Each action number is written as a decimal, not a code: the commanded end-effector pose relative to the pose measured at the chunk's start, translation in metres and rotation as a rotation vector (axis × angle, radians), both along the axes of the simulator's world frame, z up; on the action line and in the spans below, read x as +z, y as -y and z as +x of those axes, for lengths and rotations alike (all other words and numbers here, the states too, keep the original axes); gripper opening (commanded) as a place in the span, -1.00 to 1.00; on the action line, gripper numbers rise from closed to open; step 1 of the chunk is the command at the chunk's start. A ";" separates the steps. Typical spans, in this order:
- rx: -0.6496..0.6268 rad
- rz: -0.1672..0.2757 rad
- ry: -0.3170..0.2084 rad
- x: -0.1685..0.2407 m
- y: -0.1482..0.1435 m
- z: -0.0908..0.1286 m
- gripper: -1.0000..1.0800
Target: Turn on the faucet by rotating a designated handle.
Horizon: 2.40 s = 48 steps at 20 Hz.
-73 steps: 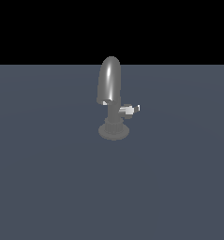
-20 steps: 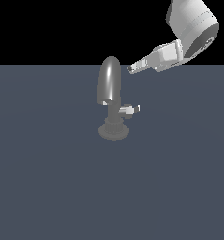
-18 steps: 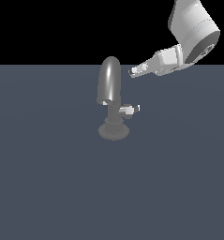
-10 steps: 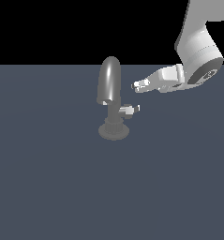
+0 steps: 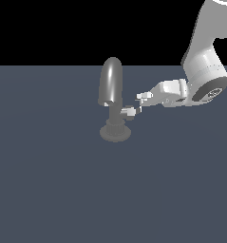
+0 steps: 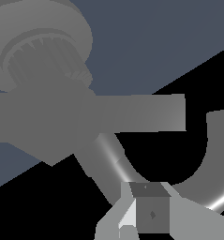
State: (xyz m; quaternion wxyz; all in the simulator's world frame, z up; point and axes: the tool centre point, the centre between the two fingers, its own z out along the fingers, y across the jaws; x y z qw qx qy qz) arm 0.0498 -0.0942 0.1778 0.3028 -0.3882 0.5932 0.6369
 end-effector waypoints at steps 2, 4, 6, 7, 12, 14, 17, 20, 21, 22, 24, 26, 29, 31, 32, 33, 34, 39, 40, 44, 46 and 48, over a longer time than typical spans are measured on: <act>-0.011 0.005 -0.011 -0.003 0.000 -0.001 -1.00; -0.009 0.005 -0.008 -0.002 0.000 -0.001 -1.00; -0.009 0.004 -0.008 -0.002 0.000 -0.001 -1.00; -0.009 0.004 -0.008 -0.002 0.000 -0.001 -1.00; -0.009 0.004 -0.008 -0.010 0.001 -0.009 -1.00; -0.009 0.004 -0.008 -0.015 0.002 -0.015 -1.00; -0.009 0.004 -0.008 -0.023 0.003 -0.024 -1.00; -0.009 0.004 -0.008 -0.031 0.004 -0.033 -1.00; -0.009 0.004 -0.008 -0.034 0.004 -0.036 -1.00; -0.009 0.004 -0.008 -0.037 0.005 -0.039 -1.00; -0.009 0.004 -0.008 -0.040 0.005 -0.043 -1.00; -0.007 0.001 0.024 -0.028 0.004 -0.032 -1.00; -0.008 0.002 0.015 -0.049 0.004 -0.036 -1.00; -0.008 0.003 0.009 -0.063 0.005 -0.039 -1.00; -0.008 0.003 0.006 -0.069 0.005 -0.040 -1.00; -0.008 0.003 0.003 -0.076 0.005 -0.042 -1.00; -0.008 0.004 0.001 -0.082 0.005 -0.043 -1.00; 0.006 0.008 0.071 -0.052 0.003 -0.027 -1.00; 0.006 0.007 0.068 -0.056 0.003 -0.026 -1.00; 0.003 0.007 0.056 -0.070 0.003 -0.022 -1.00; 0.002 0.007 0.050 -0.077 0.002 -0.021 -1.00; 0.001 0.007 0.044 -0.084 0.002 -0.019 -1.00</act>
